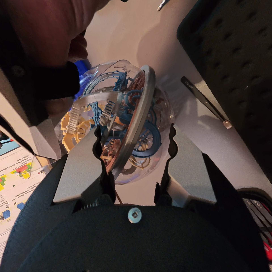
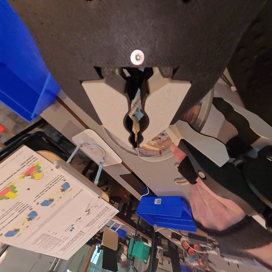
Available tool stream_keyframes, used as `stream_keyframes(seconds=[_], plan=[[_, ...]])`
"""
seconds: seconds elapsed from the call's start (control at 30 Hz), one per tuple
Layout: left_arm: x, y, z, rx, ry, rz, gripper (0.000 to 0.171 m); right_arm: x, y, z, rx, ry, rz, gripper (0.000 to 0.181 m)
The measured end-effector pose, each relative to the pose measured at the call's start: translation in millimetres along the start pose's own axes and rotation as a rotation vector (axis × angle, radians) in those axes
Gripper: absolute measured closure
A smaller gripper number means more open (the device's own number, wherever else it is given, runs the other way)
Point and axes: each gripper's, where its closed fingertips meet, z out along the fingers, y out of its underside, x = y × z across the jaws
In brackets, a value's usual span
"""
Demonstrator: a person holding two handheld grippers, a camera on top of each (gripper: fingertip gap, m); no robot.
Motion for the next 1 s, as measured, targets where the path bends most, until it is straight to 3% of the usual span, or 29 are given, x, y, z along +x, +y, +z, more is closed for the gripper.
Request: stream_keyframes(seconds=[0.23,0.57,0.7,0.83,1.0], plan=[[-5,8,11,-0.042,-0.08,0.06,0.085,2,-2,1,0.086,-0.168,0.281,0.181],[-15,22,10,-0.054,-0.105,0.018,0.08,10,-1,12,0.081,-0.111,0.229,0.181],[-20,33,8,-0.067,-0.108,-0.03,0.074,17,0,22,0.054,-0.062,0.199,0.18],[-22,45,13,-0.117,-0.108,-0.066,0.055,22,-1,33,0.033,-0.035,0.176,0.18],[-26,49,14,-0.147,-0.128,-0.071,0.056,25,-1,37,0.04,-0.013,0.173,0.18]])
